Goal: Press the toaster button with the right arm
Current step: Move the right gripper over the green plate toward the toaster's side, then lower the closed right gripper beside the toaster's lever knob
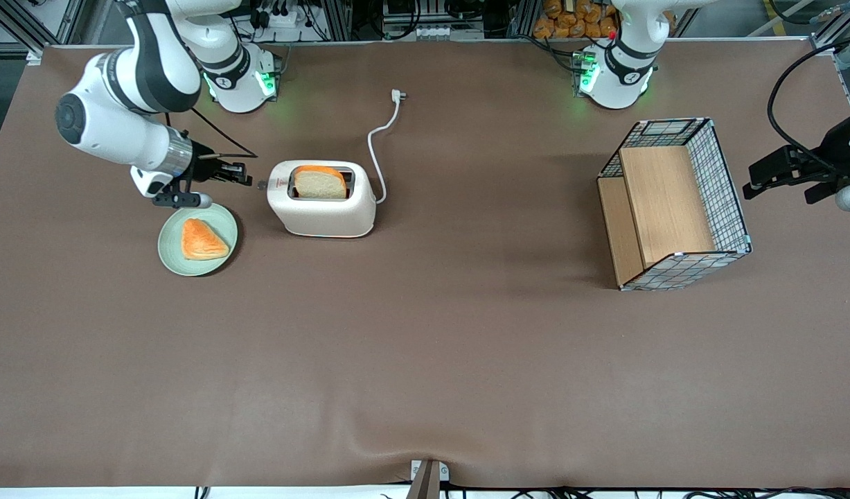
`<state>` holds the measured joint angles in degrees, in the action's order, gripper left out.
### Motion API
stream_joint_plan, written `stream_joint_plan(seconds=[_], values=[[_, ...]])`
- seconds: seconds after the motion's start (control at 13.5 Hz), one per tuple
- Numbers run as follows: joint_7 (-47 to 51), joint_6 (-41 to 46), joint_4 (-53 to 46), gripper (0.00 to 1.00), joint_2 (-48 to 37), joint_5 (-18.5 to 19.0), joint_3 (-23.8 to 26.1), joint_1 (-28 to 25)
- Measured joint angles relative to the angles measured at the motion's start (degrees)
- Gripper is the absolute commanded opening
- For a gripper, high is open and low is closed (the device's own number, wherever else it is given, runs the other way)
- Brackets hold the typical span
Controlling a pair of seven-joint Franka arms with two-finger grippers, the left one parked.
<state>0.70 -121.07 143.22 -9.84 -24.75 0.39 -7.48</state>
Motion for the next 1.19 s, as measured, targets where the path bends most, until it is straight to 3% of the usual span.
stream_joint_plan(seconds=[1.19], values=[[0.0,-2.09,0.07,0.0,3.74,-0.05,0.0,-1.24]])
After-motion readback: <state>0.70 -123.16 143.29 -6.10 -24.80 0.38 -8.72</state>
